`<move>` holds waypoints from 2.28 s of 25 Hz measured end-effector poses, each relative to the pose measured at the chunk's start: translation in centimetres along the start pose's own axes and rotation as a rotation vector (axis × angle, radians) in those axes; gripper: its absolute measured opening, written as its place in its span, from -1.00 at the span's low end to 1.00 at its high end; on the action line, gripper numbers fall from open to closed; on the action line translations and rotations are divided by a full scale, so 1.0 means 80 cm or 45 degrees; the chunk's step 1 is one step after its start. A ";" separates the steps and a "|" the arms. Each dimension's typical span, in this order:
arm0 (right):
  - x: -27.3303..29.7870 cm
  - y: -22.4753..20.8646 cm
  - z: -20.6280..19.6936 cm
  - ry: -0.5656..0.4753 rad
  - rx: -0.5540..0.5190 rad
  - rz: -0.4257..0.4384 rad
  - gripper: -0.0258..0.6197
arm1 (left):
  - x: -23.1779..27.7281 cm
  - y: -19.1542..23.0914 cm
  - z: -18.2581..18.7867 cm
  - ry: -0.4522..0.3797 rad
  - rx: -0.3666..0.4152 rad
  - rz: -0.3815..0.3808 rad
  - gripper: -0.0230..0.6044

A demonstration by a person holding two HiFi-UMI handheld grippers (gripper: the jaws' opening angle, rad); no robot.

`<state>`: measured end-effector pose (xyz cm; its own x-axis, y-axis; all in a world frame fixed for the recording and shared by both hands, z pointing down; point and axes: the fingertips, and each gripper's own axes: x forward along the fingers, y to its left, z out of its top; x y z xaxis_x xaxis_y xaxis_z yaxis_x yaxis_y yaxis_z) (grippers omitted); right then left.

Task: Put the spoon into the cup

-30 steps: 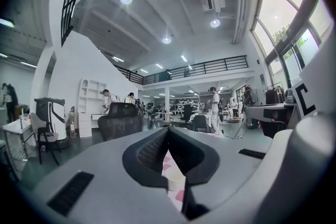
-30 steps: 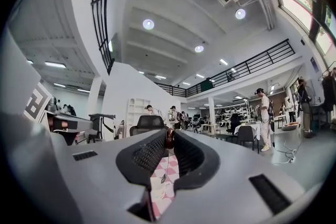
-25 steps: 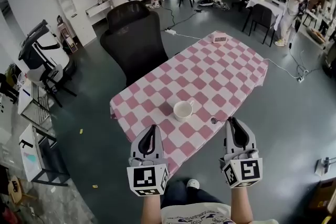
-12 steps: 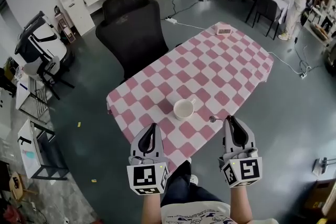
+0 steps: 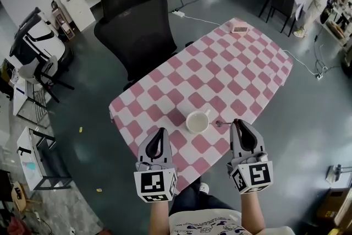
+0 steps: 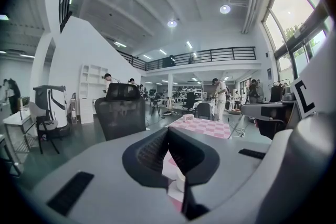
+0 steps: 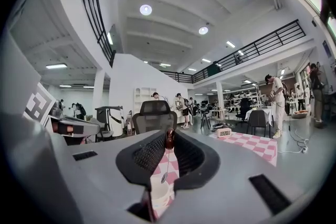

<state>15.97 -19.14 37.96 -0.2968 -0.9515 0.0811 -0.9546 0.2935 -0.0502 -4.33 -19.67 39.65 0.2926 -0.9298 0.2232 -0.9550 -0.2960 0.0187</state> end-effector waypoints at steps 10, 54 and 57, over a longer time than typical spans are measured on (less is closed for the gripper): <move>0.081 0.012 -0.044 0.105 0.017 0.047 -0.73 | 0.062 0.039 -0.034 0.087 -0.037 -0.001 -0.88; 0.176 0.057 -0.244 0.529 0.099 0.184 -0.73 | 0.125 0.091 -0.152 0.314 -0.132 0.024 -0.88; 0.177 0.053 -0.246 0.532 0.096 0.186 -0.72 | 0.126 0.089 -0.154 0.319 -0.135 0.025 -0.88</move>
<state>7.29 -29.52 58.52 -0.4272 -0.7772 0.4620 -0.9023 0.3995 -0.1622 -8.80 -28.47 54.02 0.2655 -0.8479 0.4588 -0.9640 -0.2418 0.1110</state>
